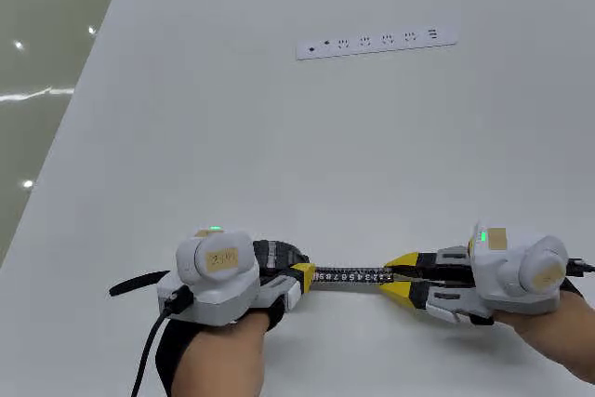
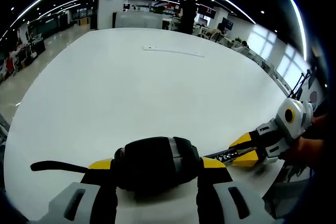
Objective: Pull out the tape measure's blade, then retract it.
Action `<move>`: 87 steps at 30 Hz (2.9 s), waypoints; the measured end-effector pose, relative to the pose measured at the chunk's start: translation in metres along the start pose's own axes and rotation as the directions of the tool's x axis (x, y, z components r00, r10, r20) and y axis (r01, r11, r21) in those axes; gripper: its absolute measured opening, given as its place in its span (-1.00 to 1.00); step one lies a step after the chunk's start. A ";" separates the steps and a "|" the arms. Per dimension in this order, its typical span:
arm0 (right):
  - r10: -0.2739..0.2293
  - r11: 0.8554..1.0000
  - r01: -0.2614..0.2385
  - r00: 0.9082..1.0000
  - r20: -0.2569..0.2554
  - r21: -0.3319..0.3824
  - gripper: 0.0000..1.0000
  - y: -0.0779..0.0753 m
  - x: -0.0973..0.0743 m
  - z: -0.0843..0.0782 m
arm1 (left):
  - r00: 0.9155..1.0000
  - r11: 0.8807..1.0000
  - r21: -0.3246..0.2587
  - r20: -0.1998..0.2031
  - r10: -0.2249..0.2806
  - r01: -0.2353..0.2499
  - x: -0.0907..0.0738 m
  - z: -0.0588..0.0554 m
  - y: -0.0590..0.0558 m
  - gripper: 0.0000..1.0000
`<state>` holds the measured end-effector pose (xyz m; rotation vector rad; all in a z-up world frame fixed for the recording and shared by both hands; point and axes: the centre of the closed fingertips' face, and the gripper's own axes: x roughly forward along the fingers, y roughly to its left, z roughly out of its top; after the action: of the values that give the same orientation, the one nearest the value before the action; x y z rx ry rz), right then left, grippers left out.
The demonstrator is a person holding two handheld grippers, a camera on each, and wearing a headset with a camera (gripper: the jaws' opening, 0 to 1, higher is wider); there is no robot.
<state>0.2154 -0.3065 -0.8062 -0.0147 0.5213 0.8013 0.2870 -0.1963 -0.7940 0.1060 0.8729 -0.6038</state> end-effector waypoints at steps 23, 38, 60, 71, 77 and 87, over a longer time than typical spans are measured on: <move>0.045 0.998 -0.044 0.999 0.016 -0.037 -0.77 0.013 0.047 0.015 | 1.000 1.000 -0.017 -0.004 -0.009 0.009 0.001 0.002 0.001 0.15; 0.072 0.995 -0.072 0.997 0.007 -0.062 -0.78 0.017 0.062 0.022 | 1.000 0.998 -0.055 0.003 -0.022 0.022 -0.001 0.003 0.000 0.16; 0.069 0.994 -0.070 0.997 -0.017 -0.085 -0.77 0.019 0.076 0.025 | 1.000 0.997 -0.075 0.015 -0.026 0.027 -0.002 0.002 0.001 0.17; 0.079 0.993 -0.083 0.996 -0.038 -0.089 -0.72 0.019 0.075 0.023 | 0.999 0.996 -0.069 0.014 -0.048 0.049 -0.002 0.003 0.000 0.21; 0.079 0.995 -0.082 0.995 -0.053 -0.058 -0.68 0.019 0.069 0.023 | 0.998 0.996 -0.054 0.015 -0.069 0.070 -0.003 0.003 0.000 0.21; 0.049 0.999 -0.049 0.997 -0.059 -0.007 -0.44 0.015 0.052 0.026 | 0.993 0.992 -0.040 0.034 -0.116 0.117 -0.009 0.008 -0.001 0.23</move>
<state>0.2463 -0.2547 -0.8041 -0.0334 0.5755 0.8528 0.2874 -0.1957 -0.7822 0.0078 0.8651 -0.6945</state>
